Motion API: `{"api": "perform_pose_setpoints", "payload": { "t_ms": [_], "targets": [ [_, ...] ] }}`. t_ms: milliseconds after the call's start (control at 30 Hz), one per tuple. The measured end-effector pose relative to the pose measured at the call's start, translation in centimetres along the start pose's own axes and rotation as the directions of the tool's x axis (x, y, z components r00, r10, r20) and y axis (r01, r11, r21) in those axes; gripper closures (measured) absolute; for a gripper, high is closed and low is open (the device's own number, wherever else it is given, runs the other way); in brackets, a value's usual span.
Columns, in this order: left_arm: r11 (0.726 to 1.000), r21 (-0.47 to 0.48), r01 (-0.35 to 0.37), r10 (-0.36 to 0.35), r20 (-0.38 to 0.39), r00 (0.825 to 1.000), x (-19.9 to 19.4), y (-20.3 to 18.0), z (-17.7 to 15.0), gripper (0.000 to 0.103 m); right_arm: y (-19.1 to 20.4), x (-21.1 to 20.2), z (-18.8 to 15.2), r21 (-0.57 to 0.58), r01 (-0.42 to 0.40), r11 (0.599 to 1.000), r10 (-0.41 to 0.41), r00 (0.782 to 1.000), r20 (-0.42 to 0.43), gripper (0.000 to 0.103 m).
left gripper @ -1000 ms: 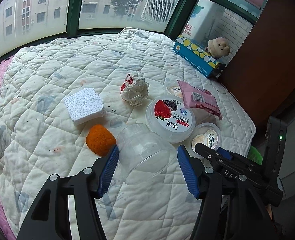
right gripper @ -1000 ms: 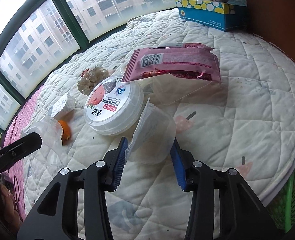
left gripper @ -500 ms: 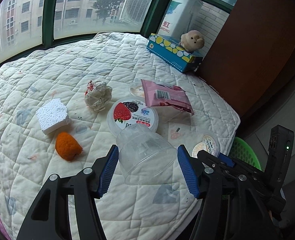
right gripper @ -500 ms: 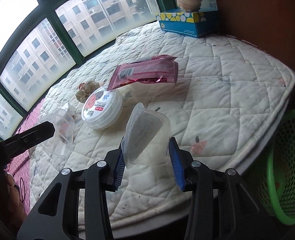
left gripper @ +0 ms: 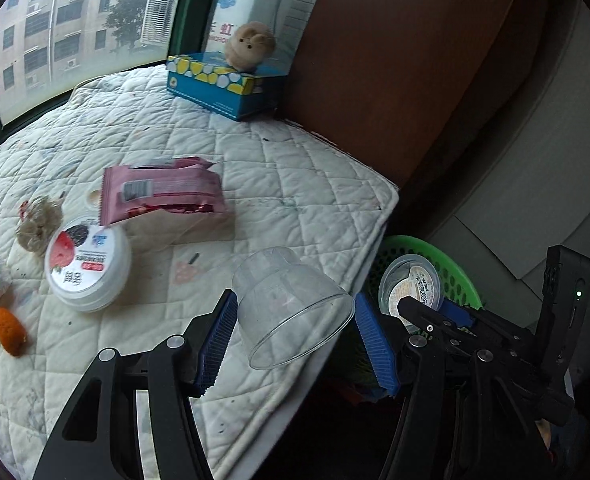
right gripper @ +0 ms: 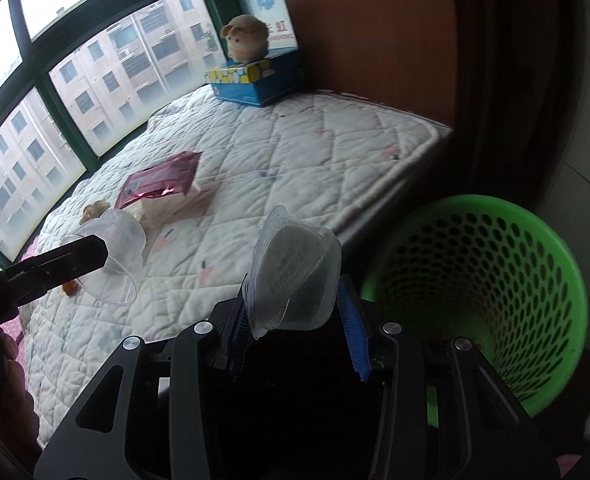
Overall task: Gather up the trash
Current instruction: 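Carry the clear lid to the green basket and open the left tool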
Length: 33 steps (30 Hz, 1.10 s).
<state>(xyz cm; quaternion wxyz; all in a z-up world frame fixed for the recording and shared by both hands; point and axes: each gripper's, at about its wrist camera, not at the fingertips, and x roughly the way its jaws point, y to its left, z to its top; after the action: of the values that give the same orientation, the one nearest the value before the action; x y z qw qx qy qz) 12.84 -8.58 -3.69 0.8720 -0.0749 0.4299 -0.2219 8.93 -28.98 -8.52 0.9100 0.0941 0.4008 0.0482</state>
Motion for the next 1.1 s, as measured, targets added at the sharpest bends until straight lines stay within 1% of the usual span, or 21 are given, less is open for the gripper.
{"api": "perform_pose_setpoints", "payload": {
  "t_ms": [267,400,500,600,667,700,833,1000,1100],
  "targets": [
    [0.993,0.094,0.069,-0.065,-0.044,0.997,3.5,-6.1,1.0,0.044,-6.6,-1.8,-1.4,0.068,0.121,0.99,-0.121,0.993,-0.005,0.061],
    [0.987,0.131,0.094,-0.084,-0.075,0.994,5.3,-8.7,1.0,0.044,-9.6,-2.2,-2.4,0.109,0.167,0.98,-0.165,0.986,-0.025,0.061],
    [0.981,0.159,0.107,-0.093,-0.096,0.991,6.6,-10.3,0.9,0.044,-11.2,-2.6,-3.1,0.133,0.187,0.973,-0.184,0.982,-0.04,0.06],
    [0.977,0.179,0.118,-0.097,-0.12,0.988,8.0,-11.6,0.8,0.044,-12.5,-2.9,-3.7,0.151,0.202,0.968,-0.197,0.979,-0.051,0.06],
    [0.975,0.186,0.12,-0.096,-0.134,0.986,8.7,-12.2,0.9,0.044,-13.2,-3.1,-4.0,0.162,0.211,0.964,-0.204,0.977,-0.058,0.055],
    [0.974,0.191,0.124,-0.098,-0.139,0.985,9.0,-12.5,0.9,0.044,-13.5,-3.4,-4.1,0.169,0.213,0.962,-0.207,0.977,-0.055,0.052],
    [0.968,0.21,0.134,-0.103,-0.153,0.983,10.2,-13.8,0.8,0.044,-14.4,-4.0,-4.3,0.177,0.228,0.957,-0.224,0.974,-0.043,0.046],
    [0.961,0.233,0.147,-0.106,-0.18,0.978,11.7,-15.3,0.4,0.043,-15.4,-5.1,-4.8,0.184,0.241,0.953,-0.241,0.97,-0.025,0.045],
    [0.96,0.234,0.155,-0.108,-0.2,0.974,12.7,-15.8,0.1,0.043,-15.8,-5.7,-5.0,0.194,0.247,0.949,-0.25,0.968,-0.012,0.041]
  ]
}}
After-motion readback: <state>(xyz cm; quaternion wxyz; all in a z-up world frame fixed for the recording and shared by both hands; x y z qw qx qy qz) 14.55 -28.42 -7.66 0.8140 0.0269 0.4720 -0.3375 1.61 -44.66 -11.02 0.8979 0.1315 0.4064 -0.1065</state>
